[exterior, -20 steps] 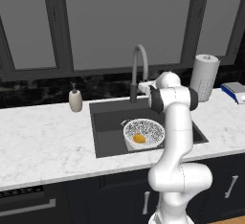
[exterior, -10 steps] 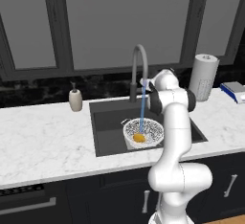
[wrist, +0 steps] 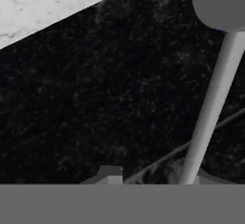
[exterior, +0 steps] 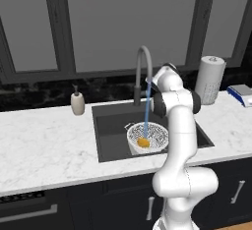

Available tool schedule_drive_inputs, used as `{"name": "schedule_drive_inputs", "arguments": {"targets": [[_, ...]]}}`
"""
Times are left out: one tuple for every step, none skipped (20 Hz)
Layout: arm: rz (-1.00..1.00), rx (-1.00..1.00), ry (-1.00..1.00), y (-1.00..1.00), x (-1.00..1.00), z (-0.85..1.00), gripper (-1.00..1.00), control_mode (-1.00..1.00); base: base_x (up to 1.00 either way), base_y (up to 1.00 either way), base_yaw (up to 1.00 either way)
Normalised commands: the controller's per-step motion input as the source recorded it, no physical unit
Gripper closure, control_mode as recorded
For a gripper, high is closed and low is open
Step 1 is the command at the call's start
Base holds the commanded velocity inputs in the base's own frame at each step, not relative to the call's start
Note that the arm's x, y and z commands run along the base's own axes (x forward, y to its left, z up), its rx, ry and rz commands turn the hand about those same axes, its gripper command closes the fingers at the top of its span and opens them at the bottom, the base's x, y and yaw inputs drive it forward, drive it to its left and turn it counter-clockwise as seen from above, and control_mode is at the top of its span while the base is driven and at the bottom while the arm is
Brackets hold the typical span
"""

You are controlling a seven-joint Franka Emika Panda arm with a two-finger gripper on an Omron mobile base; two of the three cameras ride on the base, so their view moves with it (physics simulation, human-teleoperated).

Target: Put the colander in the sink, put the mango in the colander, and turn on the sink faucet and pour water over the colander.

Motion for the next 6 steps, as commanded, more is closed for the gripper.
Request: {"name": "schedule_drive_inputs", "arguments": {"targets": [[0.07,0.32,0.20,-1.00,-0.34,0.04,1.00,-1.00,0.00,0.00,0.00],[0.07,0.35,0.20,-1.00,-0.40,0.00,1.00,-1.00,0.00,0.00,0.00],[0.08,0.37,0.17,-1.00,-0.46,0.00,1.00,-1.00,0.00,0.00,0.00],[0.09,0.39,0.10,-1.00,-0.53,0.00,1.00,-1.00,0.00,0.00,0.00],[0.09,0.41,0.07,-1.00,-0.53,0.00,1.00,-1.00,0.00,0.00,0.00],[0.10,0.43,0.04,-1.00,-0.53,0.00,1.00,-1.00,0.00,0.00,0.00]]}}
